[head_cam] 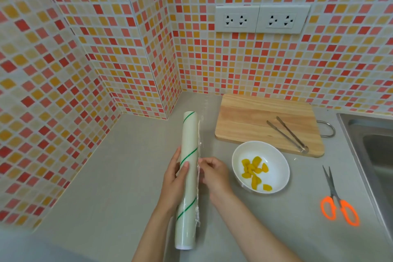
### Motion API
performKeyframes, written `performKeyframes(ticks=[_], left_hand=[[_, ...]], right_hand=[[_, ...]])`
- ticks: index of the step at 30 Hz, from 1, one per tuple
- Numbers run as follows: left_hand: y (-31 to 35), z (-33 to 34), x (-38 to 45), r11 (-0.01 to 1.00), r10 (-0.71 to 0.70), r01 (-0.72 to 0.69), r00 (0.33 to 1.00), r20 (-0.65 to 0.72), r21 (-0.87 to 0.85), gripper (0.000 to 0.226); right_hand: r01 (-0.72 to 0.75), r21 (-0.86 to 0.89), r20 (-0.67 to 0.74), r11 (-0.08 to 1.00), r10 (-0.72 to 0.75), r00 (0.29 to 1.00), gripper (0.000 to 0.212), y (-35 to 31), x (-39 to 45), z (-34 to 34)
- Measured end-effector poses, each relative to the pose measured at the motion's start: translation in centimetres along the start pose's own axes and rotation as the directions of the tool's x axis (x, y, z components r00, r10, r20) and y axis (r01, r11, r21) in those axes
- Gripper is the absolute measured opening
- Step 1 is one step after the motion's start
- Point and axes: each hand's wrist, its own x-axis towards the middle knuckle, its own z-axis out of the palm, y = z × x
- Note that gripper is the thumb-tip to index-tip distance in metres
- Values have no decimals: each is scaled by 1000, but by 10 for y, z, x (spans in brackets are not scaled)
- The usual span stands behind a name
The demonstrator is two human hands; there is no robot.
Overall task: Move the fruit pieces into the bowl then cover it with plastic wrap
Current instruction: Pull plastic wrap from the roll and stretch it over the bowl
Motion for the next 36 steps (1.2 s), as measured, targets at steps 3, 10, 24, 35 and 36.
performKeyframes(ticks=[3, 10, 24, 35, 36], left_hand=[[7, 0, 6, 996, -78, 77, 997, -18, -51, 59], [25, 11, 14, 957, -205, 243, 952, 227, -157, 53], [45, 56, 13, 959, -178, 266, 829, 530, -95, 52], [52, 75, 20, 835, -265, 487, 762, 591, -254, 44], [51, 76, 19, 805, -265, 518, 750, 606, -289, 44]], right_hand=[[76, -10, -22, 997, -76, 997, 12, -6, 0, -2], [234, 80, -58, 969, -230, 971, 23, -23, -6, -21], [8, 235, 27, 972, -15, 1000, 30, -65, -9, -65], [291, 57, -290, 955, -263, 920, 28, -65, 15, -78], [297, 63, -294, 953, -266, 918, 28, -66, 16, -78]])
